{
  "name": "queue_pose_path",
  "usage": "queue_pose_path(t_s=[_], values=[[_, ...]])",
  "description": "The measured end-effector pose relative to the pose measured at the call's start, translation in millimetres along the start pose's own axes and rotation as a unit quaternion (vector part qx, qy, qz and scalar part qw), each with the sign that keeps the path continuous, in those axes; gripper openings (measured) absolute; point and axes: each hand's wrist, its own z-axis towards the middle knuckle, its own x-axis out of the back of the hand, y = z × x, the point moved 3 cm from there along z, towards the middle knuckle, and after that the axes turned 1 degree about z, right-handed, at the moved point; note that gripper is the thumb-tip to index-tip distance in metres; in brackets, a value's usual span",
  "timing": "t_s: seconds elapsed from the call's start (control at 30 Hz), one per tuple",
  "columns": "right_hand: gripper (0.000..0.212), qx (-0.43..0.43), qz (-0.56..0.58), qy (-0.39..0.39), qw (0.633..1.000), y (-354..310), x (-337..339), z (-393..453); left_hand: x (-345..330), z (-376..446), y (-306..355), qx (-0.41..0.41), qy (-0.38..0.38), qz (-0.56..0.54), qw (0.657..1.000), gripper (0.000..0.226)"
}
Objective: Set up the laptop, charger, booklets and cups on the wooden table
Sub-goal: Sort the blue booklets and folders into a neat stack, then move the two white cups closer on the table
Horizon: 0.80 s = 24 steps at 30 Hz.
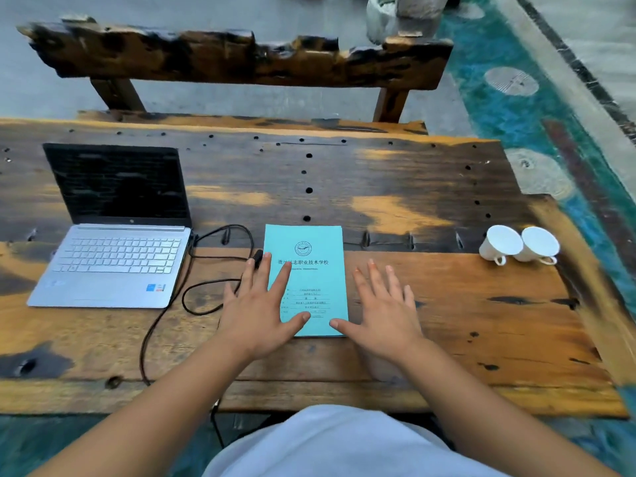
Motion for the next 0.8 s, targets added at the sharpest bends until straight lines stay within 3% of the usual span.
queue_pose_path(t_s=[0.5,0.8], values=[[0.108,-0.230,0.090,0.019,0.969,141,-17,-151,-15,3,174,-0.238,-0.030,0.046,0.970,0.090],[0.106,-0.390,0.144,0.062,0.907,228,-51,-310,-47,-63,345,-0.422,-0.067,0.088,0.900,0.086]])
